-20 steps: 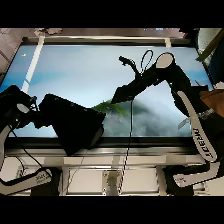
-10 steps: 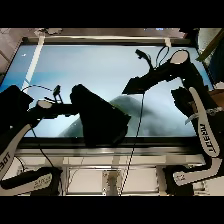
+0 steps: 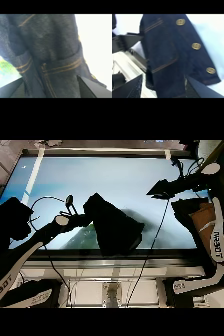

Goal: Fold the clothes and pants, and hang the long-sleeved shirts on hangers.

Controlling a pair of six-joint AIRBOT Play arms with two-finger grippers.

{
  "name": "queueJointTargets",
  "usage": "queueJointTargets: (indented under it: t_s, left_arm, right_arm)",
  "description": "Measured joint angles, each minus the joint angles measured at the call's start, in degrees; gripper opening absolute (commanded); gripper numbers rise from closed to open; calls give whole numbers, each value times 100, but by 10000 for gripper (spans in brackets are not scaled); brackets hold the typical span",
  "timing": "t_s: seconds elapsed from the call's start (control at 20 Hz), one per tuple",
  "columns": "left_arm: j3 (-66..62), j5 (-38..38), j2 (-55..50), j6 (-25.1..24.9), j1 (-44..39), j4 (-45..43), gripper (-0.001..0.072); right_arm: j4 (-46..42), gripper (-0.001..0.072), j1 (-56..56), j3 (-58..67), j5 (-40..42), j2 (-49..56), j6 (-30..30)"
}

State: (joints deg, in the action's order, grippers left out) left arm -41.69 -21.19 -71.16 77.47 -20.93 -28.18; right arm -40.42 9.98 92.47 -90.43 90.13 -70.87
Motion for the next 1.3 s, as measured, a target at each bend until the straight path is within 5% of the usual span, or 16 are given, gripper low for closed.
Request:
queueJointTargets:
  t_s: [0.4, 0.85, 1.2, 1.25, 1.3]
  left_arm:
    - [-732, -678, 575, -188, 1453, -1200, 691]
    - [-4551, -3869, -2347, -625, 1838, -2328, 687]
    - [-5799, -5084, -3630, -1311, 1530, -2444, 677]
    - [-5847, -5112, -3700, -1397, 1497, -2444, 654]
    - [-5875, -5182, -3755, -1460, 1471, -2455, 327]
  right_arm:
    - [-332, 546, 426, -1399, -26, -479, 280]
    - [369, 547, 411, -4533, 1379, -2380, 671]
    - [732, 546, -1027, -5720, 2378, -2942, 629]
    - [765, 546, -1272, -5779, 2575, -2959, 608]
    - [787, 546, -1499, -5823, 2787, -2973, 586]
